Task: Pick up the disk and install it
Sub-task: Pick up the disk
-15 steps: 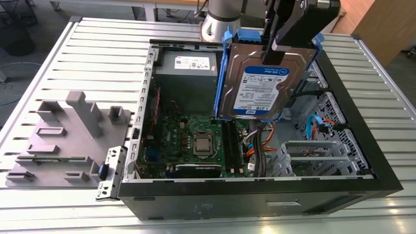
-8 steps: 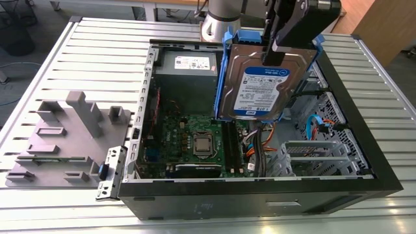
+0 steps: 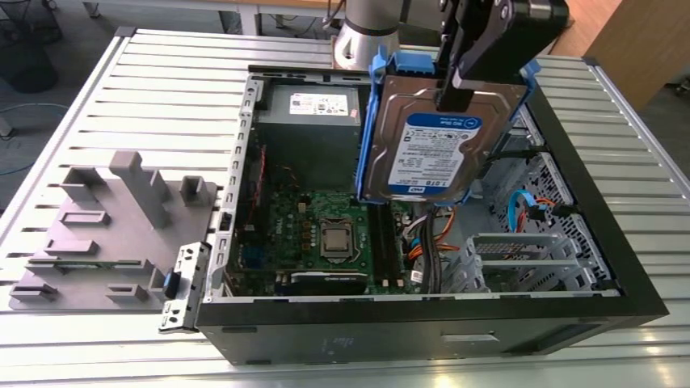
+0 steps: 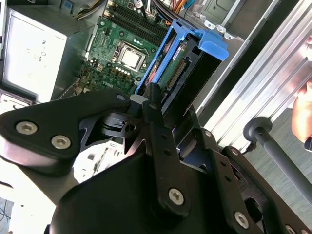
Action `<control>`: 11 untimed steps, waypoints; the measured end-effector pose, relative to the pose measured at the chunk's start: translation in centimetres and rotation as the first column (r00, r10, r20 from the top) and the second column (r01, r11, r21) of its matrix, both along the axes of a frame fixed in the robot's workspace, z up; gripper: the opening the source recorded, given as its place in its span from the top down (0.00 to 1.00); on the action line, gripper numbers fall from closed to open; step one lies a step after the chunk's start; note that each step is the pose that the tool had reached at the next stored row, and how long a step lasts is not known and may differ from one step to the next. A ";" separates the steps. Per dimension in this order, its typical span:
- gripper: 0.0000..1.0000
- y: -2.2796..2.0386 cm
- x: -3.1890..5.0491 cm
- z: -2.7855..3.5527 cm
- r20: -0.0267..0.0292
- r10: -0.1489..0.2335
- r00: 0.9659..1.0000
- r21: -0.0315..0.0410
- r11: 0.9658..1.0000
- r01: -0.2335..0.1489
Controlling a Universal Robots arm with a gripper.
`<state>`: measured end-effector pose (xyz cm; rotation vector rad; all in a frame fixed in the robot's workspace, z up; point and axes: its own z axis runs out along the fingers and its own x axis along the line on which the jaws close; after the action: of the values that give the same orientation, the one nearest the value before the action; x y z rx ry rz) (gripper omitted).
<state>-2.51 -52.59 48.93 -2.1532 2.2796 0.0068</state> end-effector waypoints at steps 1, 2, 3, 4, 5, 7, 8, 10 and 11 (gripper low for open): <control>0.65 -0.04 0.00 0.00 0.000 0.000 1.000 0.000 1.000 0.000; 0.65 -0.08 0.00 0.00 0.000 0.000 1.000 -0.001 1.000 0.000; 0.65 -0.12 0.00 0.00 0.000 0.000 1.000 -0.001 1.000 0.000; 0.65 -0.16 0.00 0.00 0.000 0.000 1.000 -0.001 1.000 0.000; 0.65 -0.21 0.00 0.00 0.000 0.000 1.000 -0.002 1.000 0.000; 0.65 -0.31 0.00 -0.01 0.000 0.000 1.000 -0.002 1.000 0.000; 0.65 -0.36 0.00 0.00 0.000 0.000 1.000 -0.003 1.000 0.000; 0.65 -0.46 0.00 0.00 0.000 0.000 1.000 -0.004 1.000 0.000; 0.65 -0.52 0.00 0.00 0.000 0.000 1.000 -0.004 1.000 0.000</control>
<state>-2.51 -53.11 48.93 -2.1551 2.2815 0.0023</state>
